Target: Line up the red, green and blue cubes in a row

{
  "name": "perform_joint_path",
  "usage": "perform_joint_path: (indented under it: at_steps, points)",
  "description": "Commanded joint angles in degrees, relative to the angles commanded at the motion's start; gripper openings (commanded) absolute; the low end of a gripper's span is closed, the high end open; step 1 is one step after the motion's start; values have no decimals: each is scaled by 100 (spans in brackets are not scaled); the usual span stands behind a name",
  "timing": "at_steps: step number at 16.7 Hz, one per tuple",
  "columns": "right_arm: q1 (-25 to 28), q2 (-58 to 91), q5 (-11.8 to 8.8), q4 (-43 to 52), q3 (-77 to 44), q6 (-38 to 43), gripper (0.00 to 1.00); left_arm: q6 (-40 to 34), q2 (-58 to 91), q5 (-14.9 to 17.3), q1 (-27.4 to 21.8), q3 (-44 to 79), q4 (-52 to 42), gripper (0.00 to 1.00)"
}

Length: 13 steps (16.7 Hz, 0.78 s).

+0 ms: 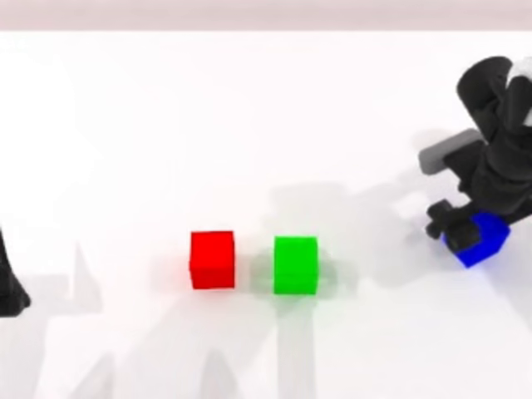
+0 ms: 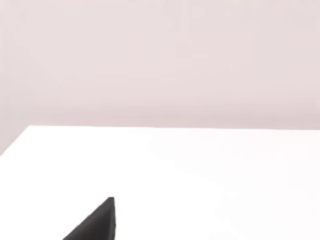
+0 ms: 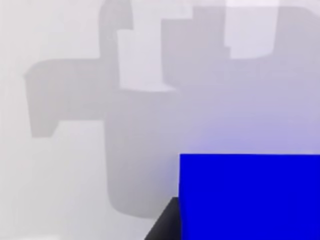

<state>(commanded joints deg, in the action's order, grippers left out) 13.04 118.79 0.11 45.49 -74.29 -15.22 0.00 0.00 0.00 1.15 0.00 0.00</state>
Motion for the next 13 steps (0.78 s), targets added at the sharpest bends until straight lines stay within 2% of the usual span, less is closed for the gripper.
perform_joint_path:
  at_steps: [8, 13]
  points:
    - [0, 0, 0, 0, 0, 0, 0, 0, 0, 0, 0, 0, 0, 100]
    - [15, -294, -44, 504, -330, 25, 0, 0, 0, 0, 0, 0, 0, 100]
